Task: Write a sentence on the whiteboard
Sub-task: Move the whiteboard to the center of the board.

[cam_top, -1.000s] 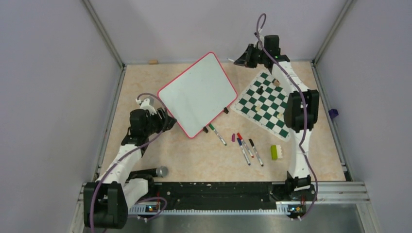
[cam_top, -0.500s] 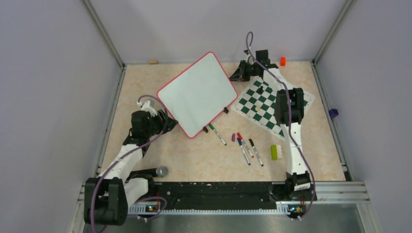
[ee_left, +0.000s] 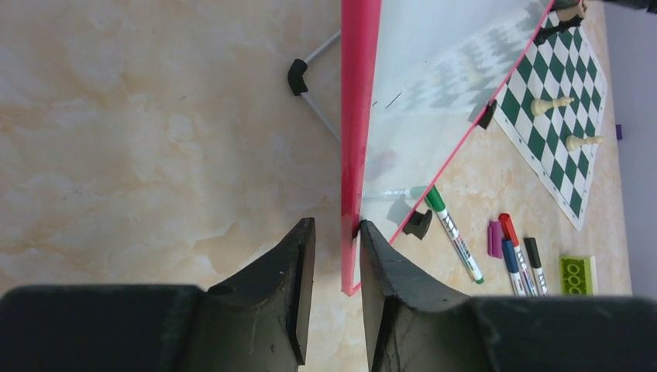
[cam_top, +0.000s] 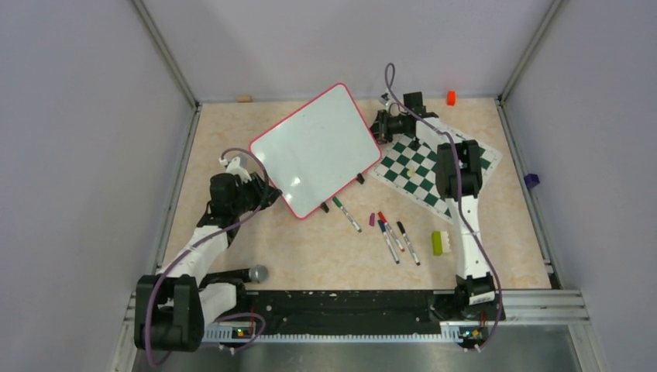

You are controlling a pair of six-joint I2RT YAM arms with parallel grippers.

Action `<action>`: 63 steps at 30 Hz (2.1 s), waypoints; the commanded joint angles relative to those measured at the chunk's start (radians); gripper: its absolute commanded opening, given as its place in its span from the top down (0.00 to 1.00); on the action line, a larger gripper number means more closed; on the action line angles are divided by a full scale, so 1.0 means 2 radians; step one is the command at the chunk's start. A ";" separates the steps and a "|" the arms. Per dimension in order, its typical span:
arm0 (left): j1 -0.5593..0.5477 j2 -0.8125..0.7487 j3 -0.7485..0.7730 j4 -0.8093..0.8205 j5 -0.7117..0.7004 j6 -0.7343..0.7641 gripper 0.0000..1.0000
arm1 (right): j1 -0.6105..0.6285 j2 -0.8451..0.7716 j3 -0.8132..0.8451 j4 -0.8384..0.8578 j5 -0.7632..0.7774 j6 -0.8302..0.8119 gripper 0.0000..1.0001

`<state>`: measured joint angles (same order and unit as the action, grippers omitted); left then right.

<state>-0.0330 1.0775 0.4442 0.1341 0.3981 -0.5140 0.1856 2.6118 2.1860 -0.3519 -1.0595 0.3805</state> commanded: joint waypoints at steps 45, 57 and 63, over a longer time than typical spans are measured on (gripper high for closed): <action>-0.002 0.171 0.039 0.189 0.135 0.054 0.68 | -0.090 -0.395 -0.396 0.177 0.197 0.081 1.00; -0.017 0.199 0.045 0.236 0.178 0.048 0.66 | -0.091 -0.480 -0.438 0.177 0.265 0.072 1.00; -0.026 0.211 0.066 0.204 0.167 0.064 0.66 | -0.090 -0.503 -0.457 0.163 0.277 0.063 1.00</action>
<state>-0.0708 1.4864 0.5331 0.5320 0.6952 -0.4038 -0.0021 1.6714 1.2968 -0.0319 -0.5411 0.5331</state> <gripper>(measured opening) 0.342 0.100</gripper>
